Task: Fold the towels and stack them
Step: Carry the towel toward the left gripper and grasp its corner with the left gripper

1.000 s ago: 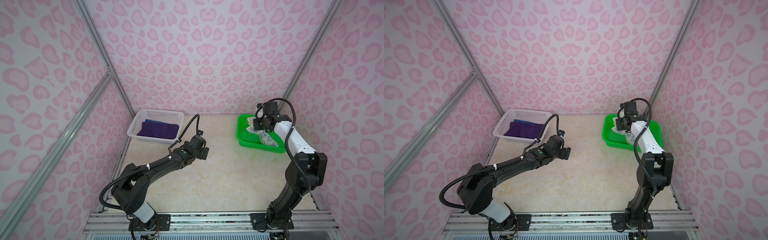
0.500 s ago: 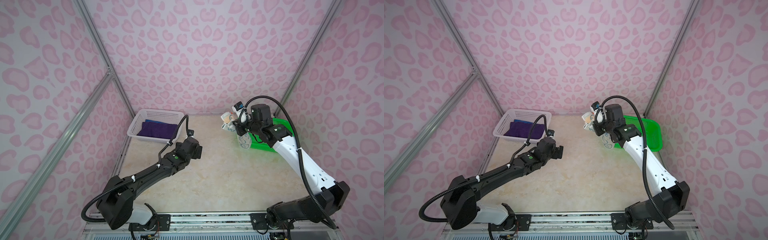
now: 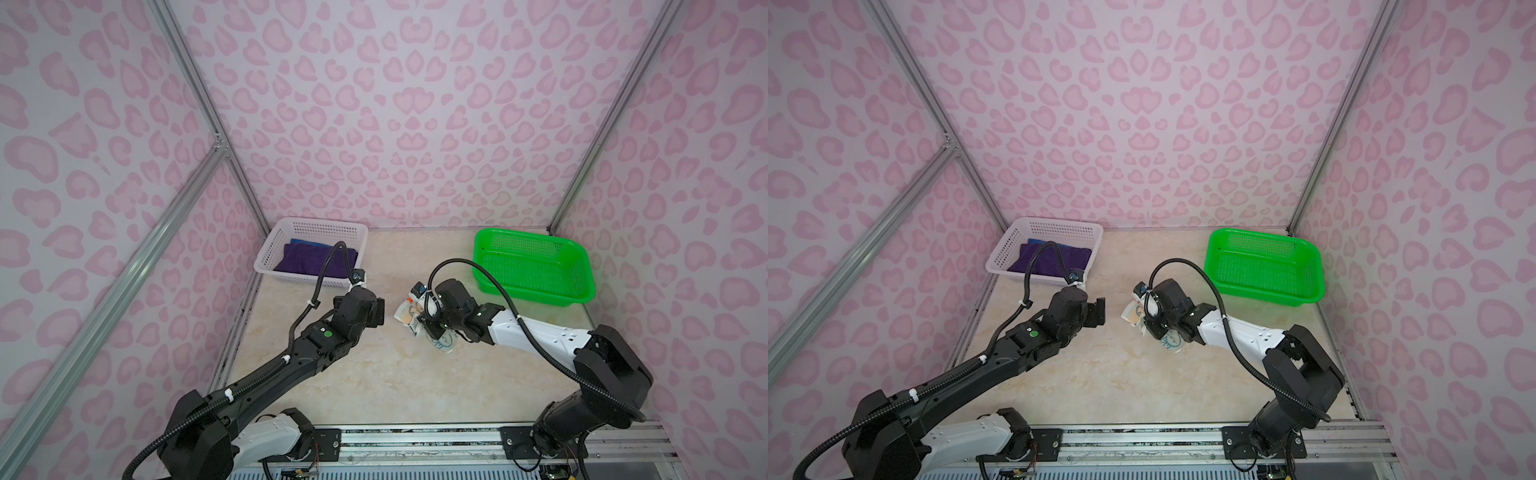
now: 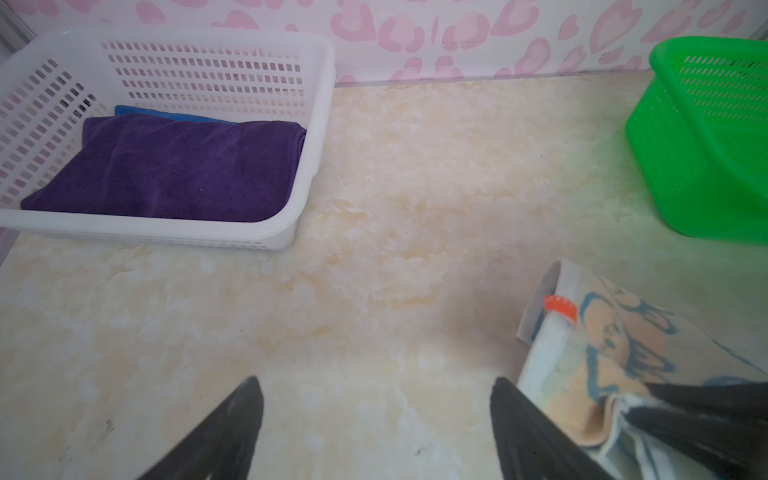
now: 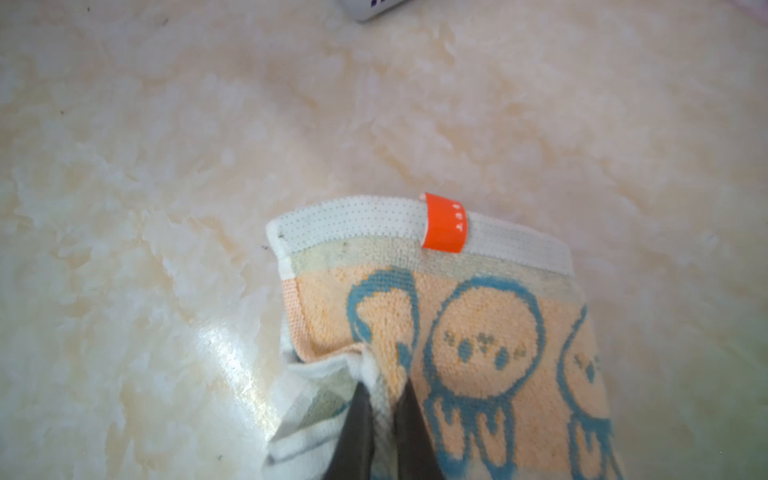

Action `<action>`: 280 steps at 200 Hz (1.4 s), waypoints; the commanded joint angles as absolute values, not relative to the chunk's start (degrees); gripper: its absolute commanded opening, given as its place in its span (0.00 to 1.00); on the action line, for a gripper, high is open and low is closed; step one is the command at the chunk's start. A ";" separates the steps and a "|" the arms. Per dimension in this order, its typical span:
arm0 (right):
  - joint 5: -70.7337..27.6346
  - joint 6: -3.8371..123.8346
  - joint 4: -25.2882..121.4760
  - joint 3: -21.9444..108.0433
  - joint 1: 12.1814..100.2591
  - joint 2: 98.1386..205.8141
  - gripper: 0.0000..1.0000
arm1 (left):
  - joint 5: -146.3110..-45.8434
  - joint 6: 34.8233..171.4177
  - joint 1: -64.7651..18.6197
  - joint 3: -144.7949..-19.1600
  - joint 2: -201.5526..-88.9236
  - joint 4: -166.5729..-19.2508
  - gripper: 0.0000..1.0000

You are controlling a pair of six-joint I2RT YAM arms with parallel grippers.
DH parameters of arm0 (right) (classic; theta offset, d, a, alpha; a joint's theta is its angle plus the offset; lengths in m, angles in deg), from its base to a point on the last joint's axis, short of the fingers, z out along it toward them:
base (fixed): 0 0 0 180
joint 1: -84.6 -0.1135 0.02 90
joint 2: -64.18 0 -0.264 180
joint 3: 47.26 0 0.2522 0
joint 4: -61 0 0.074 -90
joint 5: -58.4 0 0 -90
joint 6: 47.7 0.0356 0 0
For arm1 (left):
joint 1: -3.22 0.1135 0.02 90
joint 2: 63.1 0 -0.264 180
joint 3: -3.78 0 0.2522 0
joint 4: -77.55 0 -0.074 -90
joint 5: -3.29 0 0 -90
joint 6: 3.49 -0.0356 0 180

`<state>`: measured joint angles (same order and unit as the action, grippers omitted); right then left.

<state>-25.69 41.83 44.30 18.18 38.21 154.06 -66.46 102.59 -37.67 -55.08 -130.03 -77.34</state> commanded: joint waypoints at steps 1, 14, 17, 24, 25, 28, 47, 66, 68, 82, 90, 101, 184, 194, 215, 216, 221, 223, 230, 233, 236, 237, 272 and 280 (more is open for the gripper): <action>-33.14 45.49 55.61 14.39 35.58 154.47 0.08 | -73.67 105.93 -37.67 -55.48 -131.53 -74.84 0.86; -35.29 46.34 57.64 12.77 34.41 154.26 0.08 | -77.43 108.52 -37.70 -56.26 -133.41 -73.85 0.86; -35.69 46.54 57.99 12.47 34.30 154.26 0.08 | -78.31 109.08 -37.74 -56.44 -133.87 -73.80 0.86; -36.30 47.11 58.43 12.08 34.07 154.02 0.08 | -79.82 110.40 -37.74 -56.57 -134.76 -73.71 0.86; -36.37 47.16 58.46 12.10 34.07 153.97 0.08 | -79.97 110.67 -37.70 -56.57 -134.83 -73.69 0.86; -36.47 47.46 58.49 12.02 34.07 153.85 0.08 | -80.43 111.28 -37.68 -56.70 -135.16 -73.69 0.86; -36.97 48.16 58.06 12.01 34.09 152.95 0.08 | -82.48 114.41 -37.72 -56.94 -136.54 -73.62 0.85; -37.28 47.71 57.99 11.90 33.98 152.48 0.08 | -84.99 116.00 -37.67 -56.50 -136.84 -76.07 0.85; -37.29 47.67 58.06 11.88 34.00 152.43 0.08 | -85.38 116.14 -37.70 -56.43 -136.84 -76.40 0.85; -37.32 47.32 57.94 11.82 33.96 152.01 0.08 | -86.63 116.57 -37.72 -56.29 -137.16 -78.22 0.85; -37.32 47.35 57.96 11.81 33.91 151.62 0.08 | -86.82 116.57 -37.68 -56.38 -137.46 -79.14 0.85; -37.18 47.36 58.30 11.45 33.89 151.12 0.08 | -86.92 116.66 -37.73 -56.48 -138.31 -80.58 0.83; -36.74 47.14 59.55 10.29 33.89 148.89 0.08 | -90.88 115.84 -37.72 -60.62 -145.91 -87.54 0.55; -36.72 47.34 59.60 10.34 33.93 148.84 0.08 | -91.81 115.40 -37.70 -61.40 -146.58 -87.72 0.46; -36.92 47.73 60.33 10.35 33.89 148.93 0.08 | -92.48 114.32 -37.69 -63.11 -147.46 -86.85 0.13; -36.90 47.74 60.38 10.35 33.93 148.92 0.08 | -92.41 114.26 -37.72 -63.18 -147.51 -86.80 0.11; -36.87 47.95 60.51 10.37 33.90 148.91 0.08 | -91.92 113.98 -37.69 -63.77 -147.70 -85.90 0.03; -36.79 47.95 60.69 10.38 33.89 148.90 0.08 | -91.75 113.77 -37.66 -63.94 -147.73 -85.53 0.03; -36.54 48.04 61.13 10.35 33.89 148.91 0.08 | -91.53 112.83 -37.72 -64.83 -147.95 -84.24 0.03; -36.41 48.09 61.30 10.41 33.85 148.87 0.08 | -91.35 112.36 -37.73 -65.40 -147.99 -83.82 0.03; -36.31 48.08 61.50 10.38 33.88 148.88 0.09 | -91.30 111.82 -37.74 -65.87 -148.02 -83.14 0.03; -36.24 48.09 61.58 10.37 33.89 148.89 0.09 | -91.24 111.65 -37.74 -66.01 -148.01 -83.02 0.03; -33.37 46.45 59.61 11.86 34.04 147.73 0.34 | -88.14 102.20 -37.73 -73.17 -148.07 -73.72 0.03; -33.16 45.99 57.47 12.60 34.20 146.85 0.41 | -85.84 98.20 -37.72 -75.94 -148.40 -69.57 0.03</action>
<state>-35.37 47.58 59.58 11.14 33.95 148.20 -90.63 108.78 -37.67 -70.07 -147.67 -78.76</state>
